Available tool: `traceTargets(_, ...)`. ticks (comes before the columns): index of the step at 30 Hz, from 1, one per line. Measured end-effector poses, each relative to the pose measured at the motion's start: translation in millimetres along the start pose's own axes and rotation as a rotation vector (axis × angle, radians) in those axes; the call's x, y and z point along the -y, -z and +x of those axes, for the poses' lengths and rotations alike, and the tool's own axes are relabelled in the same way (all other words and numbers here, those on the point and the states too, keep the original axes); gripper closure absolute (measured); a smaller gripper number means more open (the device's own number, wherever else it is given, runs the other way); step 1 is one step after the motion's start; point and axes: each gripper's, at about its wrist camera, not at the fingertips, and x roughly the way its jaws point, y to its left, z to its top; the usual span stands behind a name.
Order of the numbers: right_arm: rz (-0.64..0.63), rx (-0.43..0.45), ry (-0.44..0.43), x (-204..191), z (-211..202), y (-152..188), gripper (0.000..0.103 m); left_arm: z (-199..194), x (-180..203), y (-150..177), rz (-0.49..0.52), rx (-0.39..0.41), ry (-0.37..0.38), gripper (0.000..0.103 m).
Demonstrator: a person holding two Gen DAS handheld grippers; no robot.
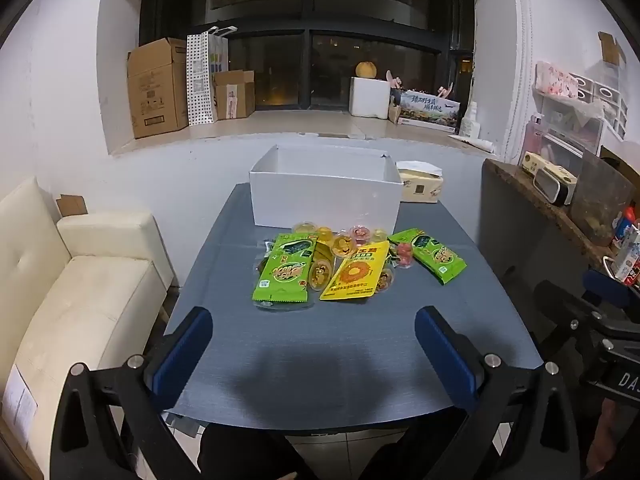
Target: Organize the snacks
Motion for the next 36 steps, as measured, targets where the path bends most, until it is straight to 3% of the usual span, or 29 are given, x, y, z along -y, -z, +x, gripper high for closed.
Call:
traceTargets(8, 0.013, -0.004, -0.01, 1.7, 0.1, -1.4, 0.0, -14.5, -12.7, -8.8, 0.005, 0.004, 0.004, 0.0)
traceTargets(10, 0.005, -0.003, -0.003, 0.2, -2.3, -1.8, 0.0, -3.4, 2.3, -4.4, 0.038, 0.001, -0.018, 0.0)
traceTargets(36, 0.009, -0.004, 0.001, 1.1, -2.9, 0.9, 0.0, -4.8, 3.9, -1.9, 0.055, -0.006, -0.021, 0.0)
